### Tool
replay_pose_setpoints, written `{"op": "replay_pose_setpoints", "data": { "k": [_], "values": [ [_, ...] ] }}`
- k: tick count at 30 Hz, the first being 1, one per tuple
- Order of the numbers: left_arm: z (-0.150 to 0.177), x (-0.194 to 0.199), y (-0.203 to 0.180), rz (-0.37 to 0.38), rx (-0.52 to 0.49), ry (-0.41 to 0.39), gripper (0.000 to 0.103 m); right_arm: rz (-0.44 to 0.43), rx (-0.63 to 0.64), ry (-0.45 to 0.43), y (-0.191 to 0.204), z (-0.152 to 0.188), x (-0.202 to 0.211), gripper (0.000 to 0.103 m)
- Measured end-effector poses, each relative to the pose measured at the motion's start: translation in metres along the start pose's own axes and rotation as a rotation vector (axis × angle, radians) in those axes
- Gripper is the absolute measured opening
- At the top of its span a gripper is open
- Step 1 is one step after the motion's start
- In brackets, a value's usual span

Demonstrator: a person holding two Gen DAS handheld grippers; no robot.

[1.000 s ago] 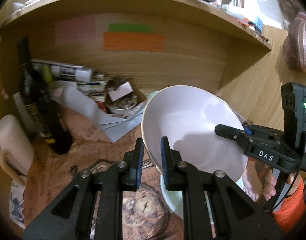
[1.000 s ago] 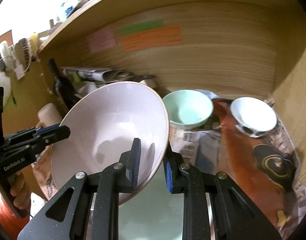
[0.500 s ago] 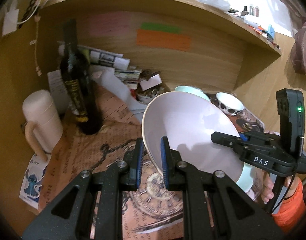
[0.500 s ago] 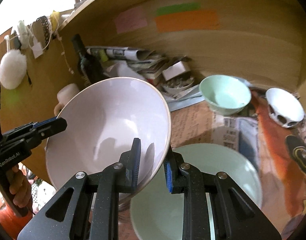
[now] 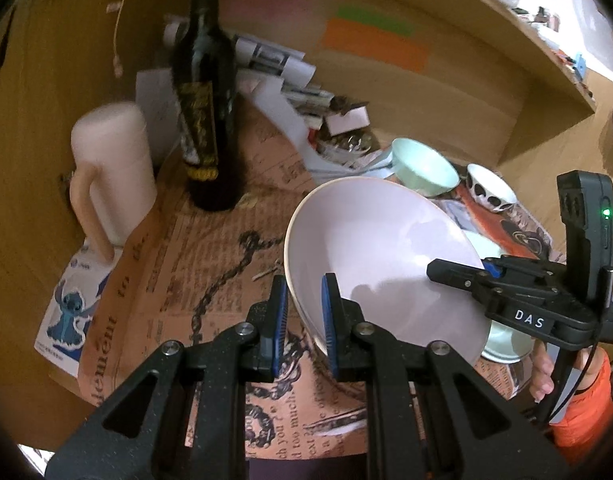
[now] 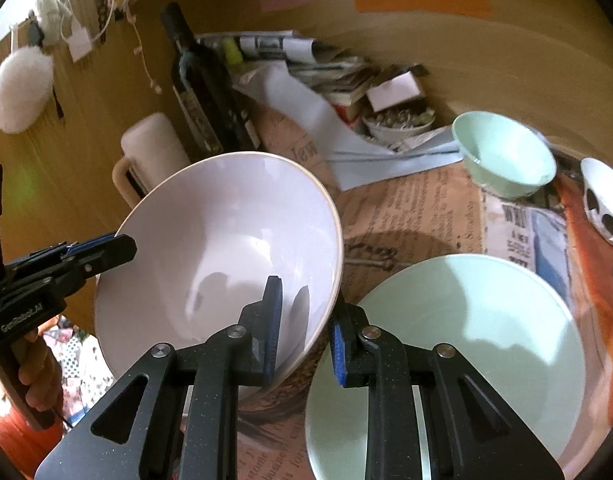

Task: Organize plates and bowls
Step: 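Lift the mauve bowl with the left tool and carry it beside the wine bottle, then lower the mauve bowl onto the desk and open the left tool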

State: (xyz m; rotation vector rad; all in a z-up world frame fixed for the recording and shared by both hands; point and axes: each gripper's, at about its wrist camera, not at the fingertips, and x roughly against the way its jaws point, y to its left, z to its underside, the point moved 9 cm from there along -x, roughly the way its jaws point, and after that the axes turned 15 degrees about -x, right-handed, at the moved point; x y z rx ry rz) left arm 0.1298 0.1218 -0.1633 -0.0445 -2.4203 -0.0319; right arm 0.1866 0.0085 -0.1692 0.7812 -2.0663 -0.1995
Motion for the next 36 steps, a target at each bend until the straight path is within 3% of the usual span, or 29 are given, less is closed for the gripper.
{"op": "replay_pose_setpoints", "data": {
  "k": [11, 28, 30, 34, 36],
  "values": [
    [0.025, -0.024, 0.011, 0.02, 0.038, 0.073, 0.016, 0.036, 0.017, 0.079, -0.003, 0.017, -0.026, 0.02],
    [0.027, -0.03, 0.012, 0.023, 0.031, 0.078, 0.016, 0.038, 0.03, 0.076, -0.003, 0.014, -0.029, 0.028],
    [0.023, -0.025, 0.013, -0.003, 0.018, 0.057, 0.019, 0.034, 0.022, 0.058, -0.003, 0.011, -0.026, 0.03],
    [0.006, -0.004, 0.011, -0.045, -0.01, -0.018, 0.034, 0.019, 0.02, -0.037, -0.002, -0.005, -0.006, 0.049],
    [-0.004, 0.008, 0.009, -0.054, -0.02, -0.058, 0.043, 0.012, 0.023, -0.08, 0.0, -0.013, 0.005, 0.05]
  ]
}}
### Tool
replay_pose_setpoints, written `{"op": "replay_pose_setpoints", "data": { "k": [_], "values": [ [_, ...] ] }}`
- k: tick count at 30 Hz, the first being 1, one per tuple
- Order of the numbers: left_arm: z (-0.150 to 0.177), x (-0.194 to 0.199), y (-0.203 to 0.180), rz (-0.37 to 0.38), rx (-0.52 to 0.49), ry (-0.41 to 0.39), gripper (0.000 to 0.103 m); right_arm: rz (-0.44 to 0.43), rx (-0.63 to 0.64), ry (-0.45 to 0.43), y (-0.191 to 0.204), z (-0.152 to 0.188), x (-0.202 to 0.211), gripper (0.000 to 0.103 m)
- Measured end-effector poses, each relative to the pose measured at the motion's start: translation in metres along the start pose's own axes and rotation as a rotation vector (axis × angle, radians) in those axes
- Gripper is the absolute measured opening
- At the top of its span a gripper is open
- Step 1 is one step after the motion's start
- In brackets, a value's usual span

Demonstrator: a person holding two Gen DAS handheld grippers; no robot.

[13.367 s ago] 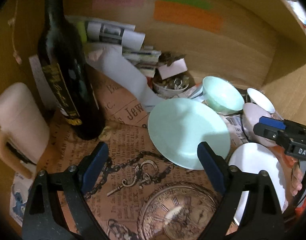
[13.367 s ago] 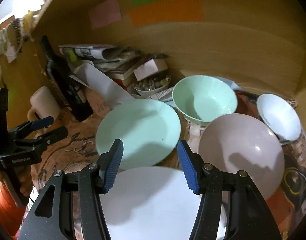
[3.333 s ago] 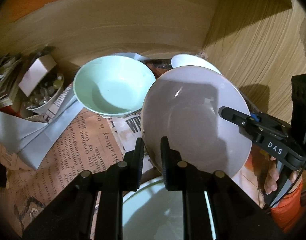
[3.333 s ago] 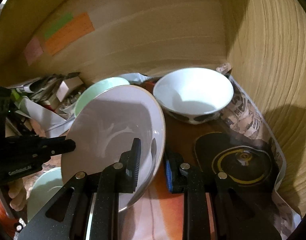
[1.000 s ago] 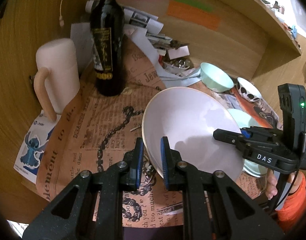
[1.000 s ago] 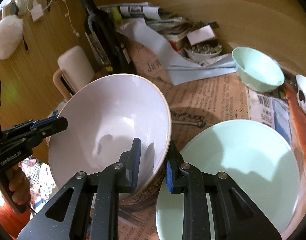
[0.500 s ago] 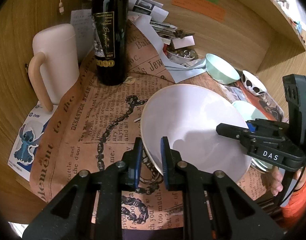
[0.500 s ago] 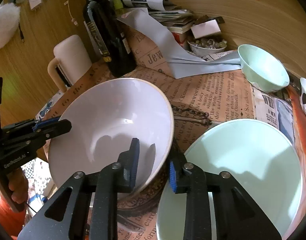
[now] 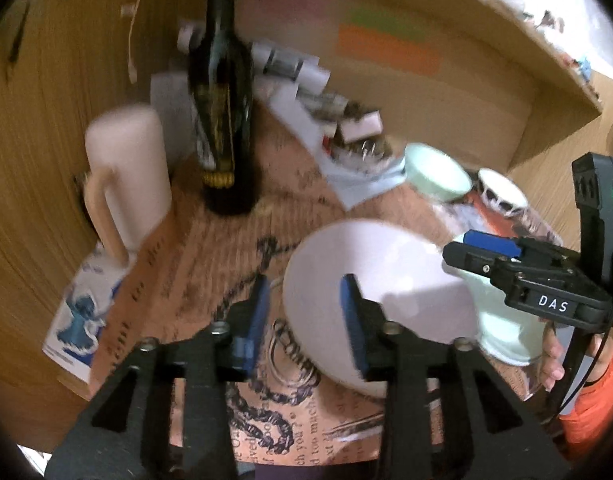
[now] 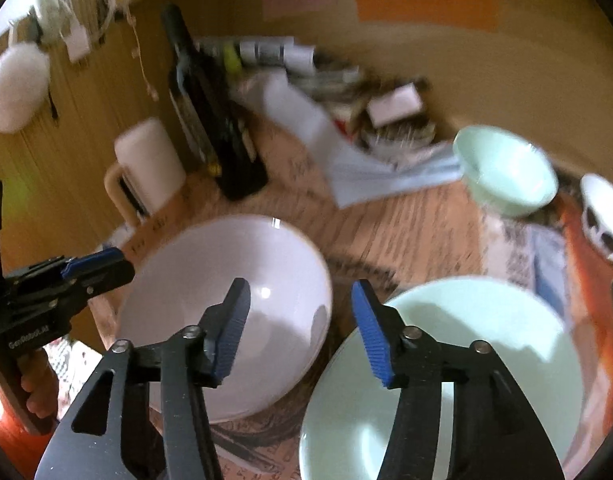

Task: Organize plates and bowls
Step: 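Lower the mauve bowl onto the desk and open the left tool, then move the left tool to the mint-green bowl and grip its rim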

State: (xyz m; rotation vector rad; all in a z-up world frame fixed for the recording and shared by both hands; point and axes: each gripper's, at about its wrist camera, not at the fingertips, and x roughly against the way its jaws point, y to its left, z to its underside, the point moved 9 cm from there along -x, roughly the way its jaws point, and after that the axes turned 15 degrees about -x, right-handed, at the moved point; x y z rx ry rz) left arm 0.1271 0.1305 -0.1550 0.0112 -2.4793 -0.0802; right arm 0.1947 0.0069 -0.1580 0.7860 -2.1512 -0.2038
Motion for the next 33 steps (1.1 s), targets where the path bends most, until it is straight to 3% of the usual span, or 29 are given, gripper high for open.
{"op": "replay_pose_setpoints", "data": {
  "k": [5, 7, 9, 14, 24, 33],
  "values": [
    [-0.029, 0.022, -0.01, -0.025, -0.035, -0.095, 0.064, 0.007, 0.002, -0.068, -0.01, -0.016, 0.027, 0.051],
    [-0.04, 0.026, -0.016, -0.024, -0.047, -0.121, 0.067, 0.023, -0.008, -0.089, -0.02, -0.021, 0.035, 0.054],
    [-0.051, 0.027, -0.024, -0.014, -0.062, -0.131, 0.068, 0.043, -0.023, -0.11, -0.034, -0.026, 0.045, 0.054],
    [-0.075, 0.017, -0.039, -0.003, -0.065, -0.144, 0.09, 0.098, -0.085, -0.143, -0.078, -0.043, 0.062, 0.054],
    [-0.112, -0.028, -0.083, 0.02, -0.143, -0.081, 0.09, 0.2, -0.183, -0.144, -0.159, -0.078, 0.051, 0.054],
    [-0.126, -0.076, -0.108, 0.035, -0.171, -0.004, 0.09, 0.195, -0.297, -0.069, -0.206, -0.105, -0.001, 0.054]
  ]
}}
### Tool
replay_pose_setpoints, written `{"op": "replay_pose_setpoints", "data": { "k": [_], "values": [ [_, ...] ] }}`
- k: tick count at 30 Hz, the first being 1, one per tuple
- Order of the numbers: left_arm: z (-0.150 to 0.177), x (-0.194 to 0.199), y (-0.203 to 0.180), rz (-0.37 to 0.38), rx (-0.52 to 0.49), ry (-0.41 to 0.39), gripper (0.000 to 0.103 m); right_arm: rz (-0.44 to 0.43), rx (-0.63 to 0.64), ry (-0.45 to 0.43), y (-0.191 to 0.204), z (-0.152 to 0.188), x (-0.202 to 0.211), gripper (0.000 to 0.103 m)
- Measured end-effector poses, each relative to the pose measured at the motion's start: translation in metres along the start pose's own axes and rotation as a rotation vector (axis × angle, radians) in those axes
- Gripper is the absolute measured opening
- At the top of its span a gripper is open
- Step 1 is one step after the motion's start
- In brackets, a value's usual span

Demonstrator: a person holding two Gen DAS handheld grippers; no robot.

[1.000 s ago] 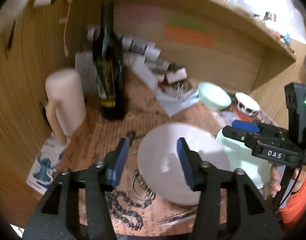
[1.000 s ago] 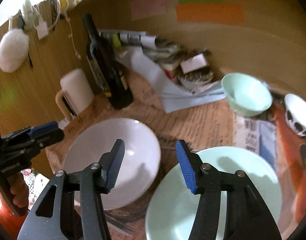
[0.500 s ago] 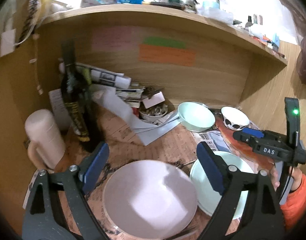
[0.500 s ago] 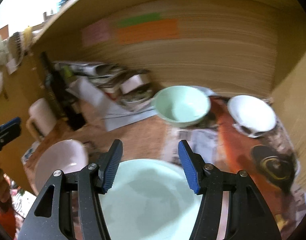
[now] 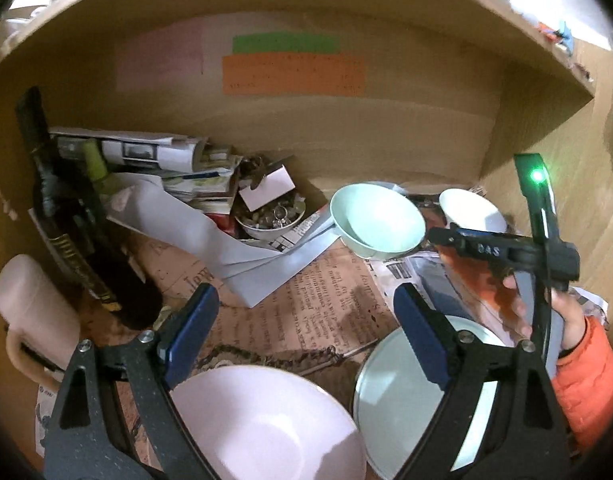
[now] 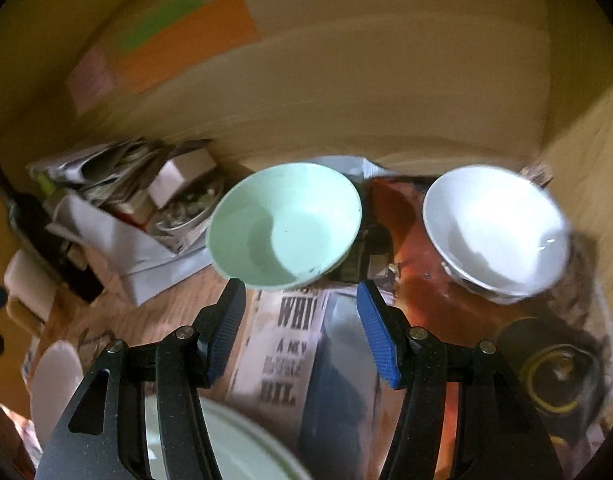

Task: Organize plates and bowls
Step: 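Move the left tool to the mint-green bowl and grip its rim, then carry the mint-green bowl with the left tool and lower it into the mauve bowl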

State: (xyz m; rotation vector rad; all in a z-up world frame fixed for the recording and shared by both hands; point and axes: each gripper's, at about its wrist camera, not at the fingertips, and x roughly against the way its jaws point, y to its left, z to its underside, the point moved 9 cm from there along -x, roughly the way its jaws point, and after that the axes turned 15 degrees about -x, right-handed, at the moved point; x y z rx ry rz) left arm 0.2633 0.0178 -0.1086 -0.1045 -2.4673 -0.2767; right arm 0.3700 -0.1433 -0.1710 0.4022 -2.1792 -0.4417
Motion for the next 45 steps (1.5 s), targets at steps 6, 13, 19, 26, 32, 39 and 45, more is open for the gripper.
{"op": "replay_pose_setpoints", "data": {
  "k": [6, 13, 19, 26, 32, 39, 45],
  "values": [
    [0.0, -0.026, 0.0, 0.025, 0.009, 0.043, 0.09, 0.029, -0.034, 0.06, -0.009, -0.011, -0.04, 0.043],
    [0.002, -0.046, 0.004, 0.029, 0.012, 0.07, 0.09, 0.018, -0.096, 0.162, -0.019, -0.013, -0.074, 0.026],
    [0.005, -0.059, 0.008, 0.034, 0.026, 0.103, 0.09, 0.008, -0.068, 0.18, -0.019, -0.01, -0.072, 0.024],
    [0.006, -0.075, 0.01, 0.052, 0.062, 0.147, 0.09, -0.035, 0.039, 0.228, 0.002, 0.007, -0.059, 0.024],
    [0.006, -0.094, 0.008, 0.059, 0.087, 0.214, 0.09, -0.092, 0.104, 0.289, 0.015, 0.031, -0.046, 0.023],
    [0.011, -0.123, 0.004, 0.083, 0.088, 0.309, 0.087, -0.132, 0.146, 0.341, 0.019, 0.048, -0.04, 0.027],
    [0.014, -0.143, 0.003, 0.154, 0.143, 0.383, 0.072, -0.115, 0.148, 0.293, 0.024, 0.04, -0.039, 0.03]
  ]
}}
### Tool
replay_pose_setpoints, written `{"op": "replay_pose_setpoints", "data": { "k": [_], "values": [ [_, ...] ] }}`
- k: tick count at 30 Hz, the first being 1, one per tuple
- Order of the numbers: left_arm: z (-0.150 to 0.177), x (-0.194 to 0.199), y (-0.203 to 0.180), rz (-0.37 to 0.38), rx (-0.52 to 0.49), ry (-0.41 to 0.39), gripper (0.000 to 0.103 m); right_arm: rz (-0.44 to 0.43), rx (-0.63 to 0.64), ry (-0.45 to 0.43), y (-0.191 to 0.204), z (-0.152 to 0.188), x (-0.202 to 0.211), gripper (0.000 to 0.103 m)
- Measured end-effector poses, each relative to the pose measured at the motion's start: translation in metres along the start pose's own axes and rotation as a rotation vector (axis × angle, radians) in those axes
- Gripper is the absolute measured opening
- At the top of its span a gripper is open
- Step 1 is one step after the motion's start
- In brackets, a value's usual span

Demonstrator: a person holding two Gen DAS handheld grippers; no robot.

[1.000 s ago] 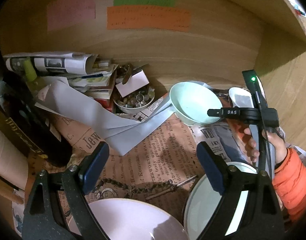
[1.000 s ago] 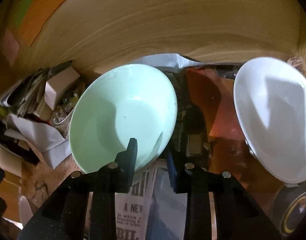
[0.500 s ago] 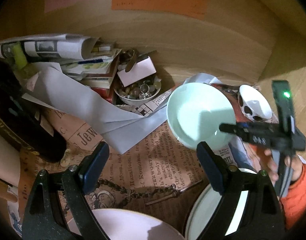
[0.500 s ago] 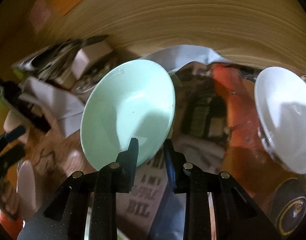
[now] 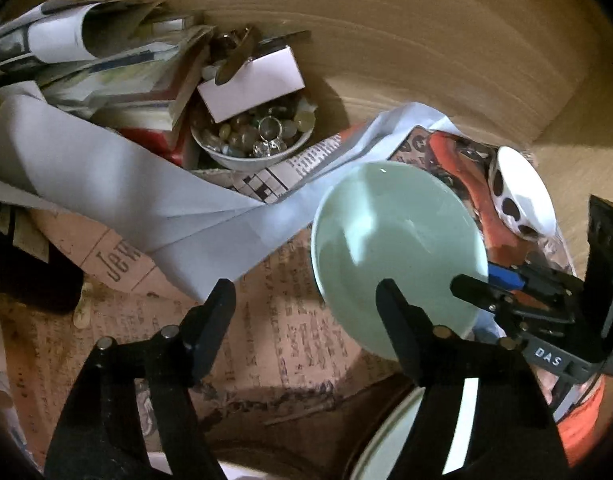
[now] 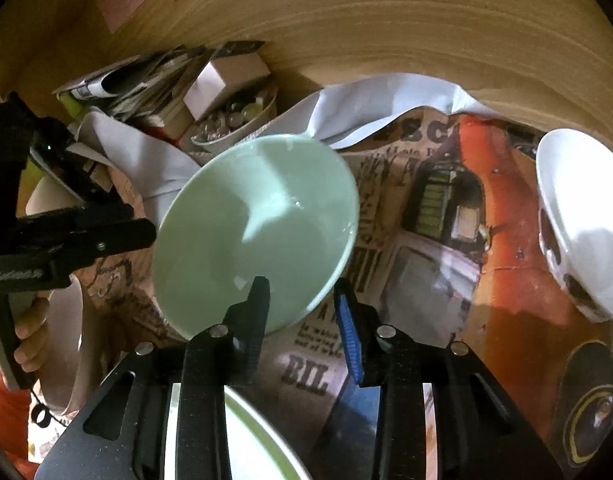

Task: Organize plates and bowls
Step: 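Carry the mint-green bowl with the left tool and lower it into the mauve bowl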

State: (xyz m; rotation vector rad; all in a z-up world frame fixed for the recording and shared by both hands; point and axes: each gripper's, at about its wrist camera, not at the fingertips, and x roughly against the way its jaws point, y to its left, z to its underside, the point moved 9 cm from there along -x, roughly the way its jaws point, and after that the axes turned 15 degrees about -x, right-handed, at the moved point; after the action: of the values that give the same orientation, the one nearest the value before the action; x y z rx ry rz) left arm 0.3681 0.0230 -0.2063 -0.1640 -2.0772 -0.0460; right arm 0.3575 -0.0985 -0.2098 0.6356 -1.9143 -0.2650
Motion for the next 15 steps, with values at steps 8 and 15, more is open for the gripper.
{"op": "replay_pose_setpoints", "data": {
  "k": [8, 15],
  "values": [
    [0.001, -0.024, 0.004, 0.031, 0.028, 0.058, 0.041, -0.012, -0.089, -0.052, -0.017, -0.017, 0.001, 0.031],
    [0.003, -0.036, -0.007, 0.133, 0.03, 0.075, 0.011, -0.056, -0.102, -0.034, -0.015, -0.017, -0.005, 0.021]
  ]
}}
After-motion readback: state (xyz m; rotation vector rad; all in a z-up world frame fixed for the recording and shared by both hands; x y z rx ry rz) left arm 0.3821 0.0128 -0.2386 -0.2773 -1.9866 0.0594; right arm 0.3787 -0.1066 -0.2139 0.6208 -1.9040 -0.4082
